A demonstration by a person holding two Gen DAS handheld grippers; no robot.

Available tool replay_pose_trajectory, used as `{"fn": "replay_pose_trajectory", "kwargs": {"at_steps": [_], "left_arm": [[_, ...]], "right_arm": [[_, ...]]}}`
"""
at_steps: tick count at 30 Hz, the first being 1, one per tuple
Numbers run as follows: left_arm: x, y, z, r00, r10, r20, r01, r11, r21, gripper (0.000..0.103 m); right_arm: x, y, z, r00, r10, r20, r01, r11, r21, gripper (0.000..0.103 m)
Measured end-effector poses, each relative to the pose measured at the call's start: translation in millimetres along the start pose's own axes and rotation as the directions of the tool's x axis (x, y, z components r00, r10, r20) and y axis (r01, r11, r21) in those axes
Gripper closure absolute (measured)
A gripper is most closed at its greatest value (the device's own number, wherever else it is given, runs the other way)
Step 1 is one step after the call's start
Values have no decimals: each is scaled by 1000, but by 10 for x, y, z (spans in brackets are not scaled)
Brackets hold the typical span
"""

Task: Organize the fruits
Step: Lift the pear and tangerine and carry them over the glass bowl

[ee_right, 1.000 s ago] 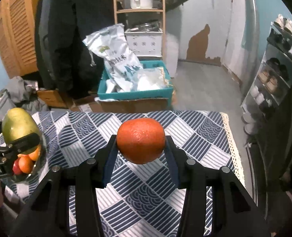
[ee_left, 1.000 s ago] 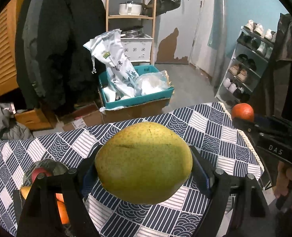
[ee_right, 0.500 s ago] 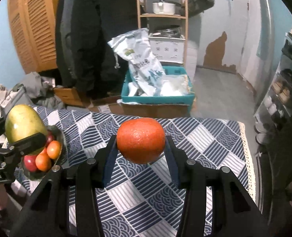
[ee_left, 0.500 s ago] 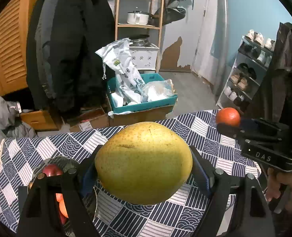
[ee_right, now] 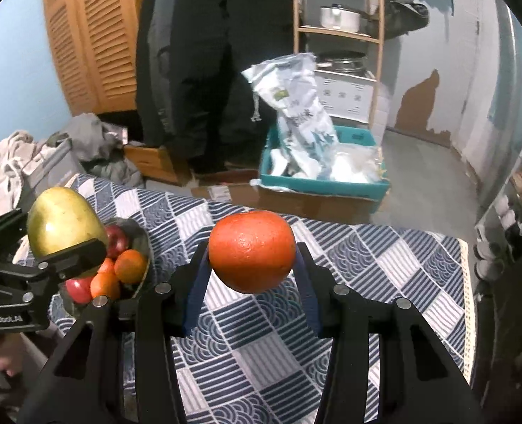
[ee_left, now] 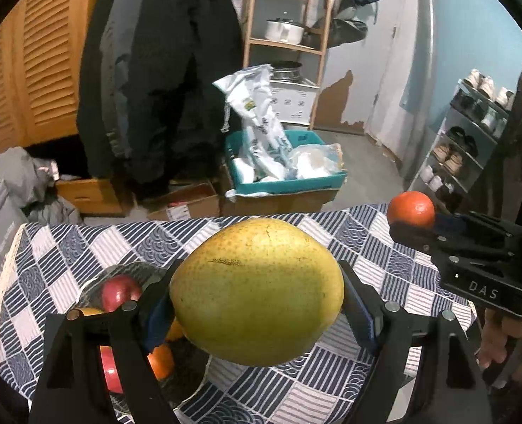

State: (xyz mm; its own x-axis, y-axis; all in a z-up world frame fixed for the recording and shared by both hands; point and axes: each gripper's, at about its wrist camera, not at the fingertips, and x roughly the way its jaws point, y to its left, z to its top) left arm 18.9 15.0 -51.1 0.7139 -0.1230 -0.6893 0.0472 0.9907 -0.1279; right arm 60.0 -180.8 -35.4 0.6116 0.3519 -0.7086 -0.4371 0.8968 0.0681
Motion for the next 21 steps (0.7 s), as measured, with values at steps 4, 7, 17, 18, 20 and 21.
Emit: {"fn": "replay_pose_trajectory", "kwargs": {"at_steps": [4,7,17,18,20,21], "left_arm": [[-23,166,-35,1000,12,-2,-12,1000,-25,19],[-35,276,-68,1000,24,-6,-24,999,-41,19],[-59,692,-161,997,67,-24,-69,992,-108,19],[-61,751,-173,997,74,-25,-76,990,-118,19],[-62,843,-196,996,86,-27,-89,987,-131,19],[-61,883,-209,995,92,-29,-95,986,-135,19]], "right_arm": [[81,148,21,1000,26,-14,-26,1000,-12,57],[143,271,54,999,46,-21,-47,999,-28,57],[424,649,112,993,99,-69,-103,993,-55,57],[449,673,114,992,103,-74,-107,993,-57,57],[503,743,114,990,111,-84,-116,991,-62,57],[536,782,114,989,115,-90,-121,991,-65,57]]}}
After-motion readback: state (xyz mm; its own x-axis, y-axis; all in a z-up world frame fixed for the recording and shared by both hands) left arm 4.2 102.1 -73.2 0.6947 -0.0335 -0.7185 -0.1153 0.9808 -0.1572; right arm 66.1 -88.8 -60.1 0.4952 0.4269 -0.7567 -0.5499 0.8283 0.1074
